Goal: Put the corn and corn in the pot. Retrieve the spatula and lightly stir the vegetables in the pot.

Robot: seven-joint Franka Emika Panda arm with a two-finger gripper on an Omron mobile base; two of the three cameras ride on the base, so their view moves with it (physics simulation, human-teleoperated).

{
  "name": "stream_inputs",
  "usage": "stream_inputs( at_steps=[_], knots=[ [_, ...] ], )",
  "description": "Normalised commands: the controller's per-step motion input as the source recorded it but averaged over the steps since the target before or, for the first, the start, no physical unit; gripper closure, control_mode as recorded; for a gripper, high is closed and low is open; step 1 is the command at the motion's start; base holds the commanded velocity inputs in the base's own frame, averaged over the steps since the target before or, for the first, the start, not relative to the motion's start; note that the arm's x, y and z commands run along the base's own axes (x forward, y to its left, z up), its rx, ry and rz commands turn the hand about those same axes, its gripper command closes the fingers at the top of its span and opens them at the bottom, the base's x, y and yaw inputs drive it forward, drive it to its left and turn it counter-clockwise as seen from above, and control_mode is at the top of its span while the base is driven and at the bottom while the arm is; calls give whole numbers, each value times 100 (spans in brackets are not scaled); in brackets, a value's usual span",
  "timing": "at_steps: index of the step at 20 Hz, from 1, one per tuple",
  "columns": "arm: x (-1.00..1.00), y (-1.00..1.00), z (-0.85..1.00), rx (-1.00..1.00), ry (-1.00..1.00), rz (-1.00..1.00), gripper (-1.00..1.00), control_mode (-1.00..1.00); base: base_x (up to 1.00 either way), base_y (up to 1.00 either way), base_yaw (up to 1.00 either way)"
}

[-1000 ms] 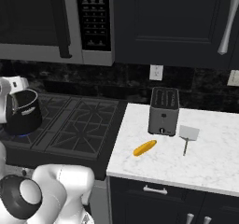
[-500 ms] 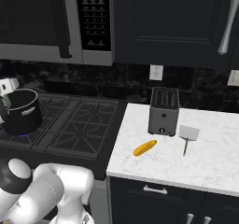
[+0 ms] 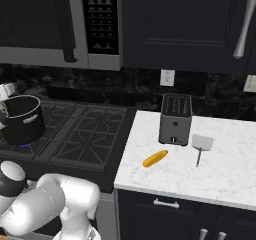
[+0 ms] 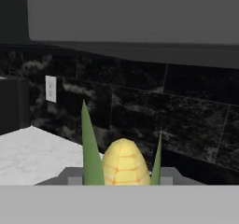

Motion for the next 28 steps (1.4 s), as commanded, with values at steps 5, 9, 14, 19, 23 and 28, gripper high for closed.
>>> stream_inputs(
  at_steps=[5, 9, 14, 19, 23, 28],
  knots=[
    [32, 8, -1, 0, 0, -7, 100, -100, 0, 0, 0],
    [45, 0, -10, 0, 0, -6, 100, -100, 0, 0, 0],
    [36, 0, -32, 0, 0, -5, 100, -100, 0, 0, 0],
    [30, 0, -44, 0, 0, -5, 100, -100, 0, 0, 0],
    [28, 0, -31, 0, 1, -5, 100, -100, 0, 0, 0],
    [29, 5, -27, 2, 7, -4, 100, -100, 0, 0, 0]
  ],
)
